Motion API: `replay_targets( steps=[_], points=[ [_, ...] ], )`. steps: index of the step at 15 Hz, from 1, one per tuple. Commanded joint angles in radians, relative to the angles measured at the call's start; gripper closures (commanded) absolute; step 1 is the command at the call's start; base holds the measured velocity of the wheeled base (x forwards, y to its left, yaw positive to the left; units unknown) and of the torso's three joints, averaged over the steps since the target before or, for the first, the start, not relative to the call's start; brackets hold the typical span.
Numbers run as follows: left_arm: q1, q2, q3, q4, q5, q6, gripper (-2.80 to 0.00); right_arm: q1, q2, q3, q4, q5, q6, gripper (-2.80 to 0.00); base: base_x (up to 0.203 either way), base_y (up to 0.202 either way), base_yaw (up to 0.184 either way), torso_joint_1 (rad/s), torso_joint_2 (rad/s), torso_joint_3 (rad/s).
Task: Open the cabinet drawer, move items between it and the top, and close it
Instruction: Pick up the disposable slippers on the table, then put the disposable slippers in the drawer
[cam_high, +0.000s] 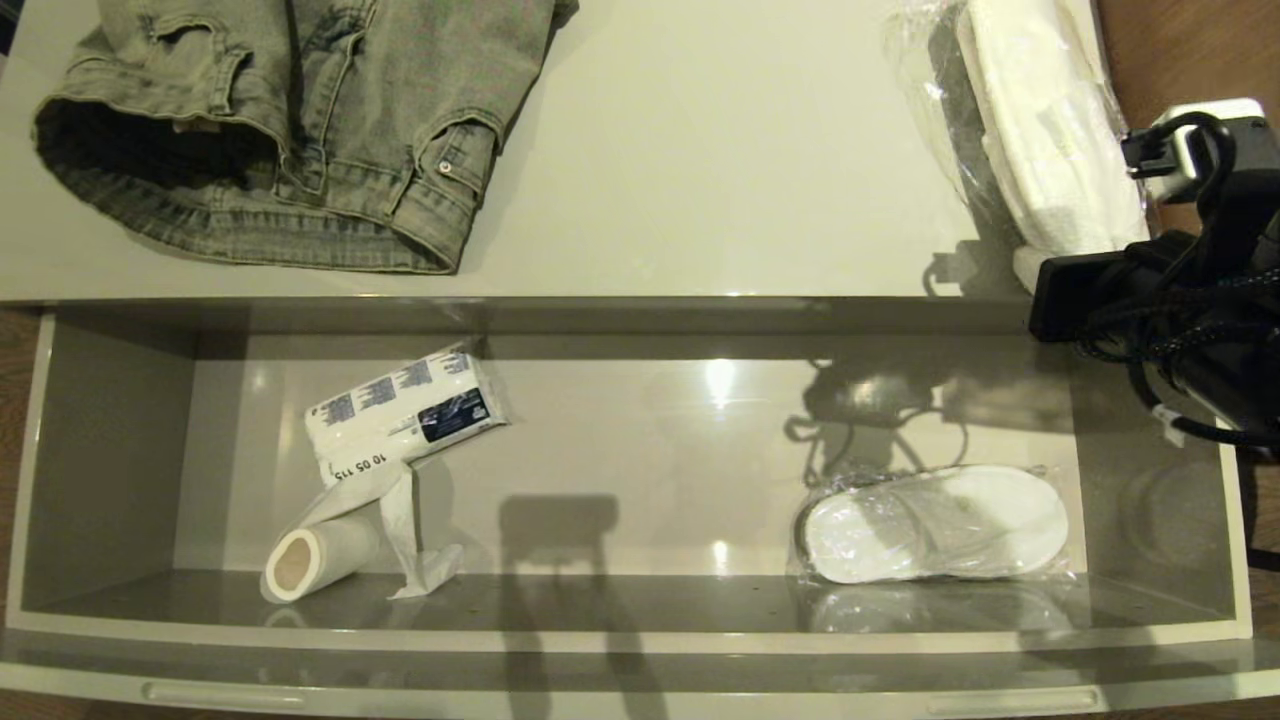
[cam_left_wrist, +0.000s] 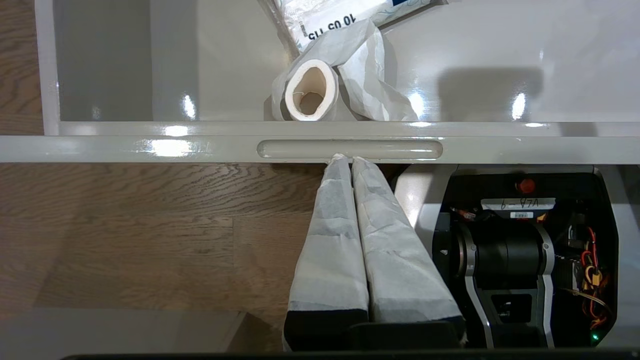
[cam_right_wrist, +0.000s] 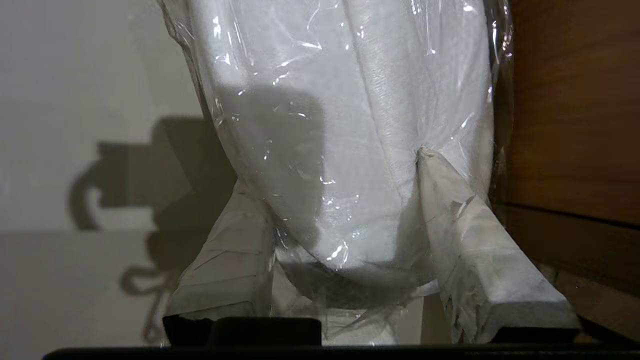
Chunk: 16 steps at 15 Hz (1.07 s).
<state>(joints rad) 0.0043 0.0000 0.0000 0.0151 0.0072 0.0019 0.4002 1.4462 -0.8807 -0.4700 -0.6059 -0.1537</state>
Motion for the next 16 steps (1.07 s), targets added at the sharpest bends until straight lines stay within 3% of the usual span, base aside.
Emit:
replay_targets(
  steps=[1, 8, 12, 16],
  points=[
    [0.000, 0.002, 0.000, 0.000, 0.000, 0.001, 0.00, 0.007, -0.145, -0.033, 0.124, 0.004, 0.006, 0.00, 0.000, 0.000, 0.000, 0.000, 0.00, 0.000],
    [0.000, 0.002, 0.000, 0.000, 0.000, 0.000, 0.00, 0.059, -0.378, -0.148, 0.531, 0.006, 0.007, 0.00, 0.000, 0.000, 0.000, 0.000, 0.00, 0.000],
    [0.000, 0.002, 0.000, 0.000, 0.000, 0.000, 0.00, 0.076, -0.506, -0.073, 0.647, 0.016, 0.005, 0.00, 0.000, 0.000, 0.000, 0.000, 0.00, 0.000],
    [0.000, 0.002, 0.000, 0.000, 0.000, 0.000, 0.00, 0.098, -0.710, 0.044, 0.842, 0.172, -0.099, 0.00, 0.000, 0.000, 0.000, 0.000, 0.00, 0.000]
  ],
)
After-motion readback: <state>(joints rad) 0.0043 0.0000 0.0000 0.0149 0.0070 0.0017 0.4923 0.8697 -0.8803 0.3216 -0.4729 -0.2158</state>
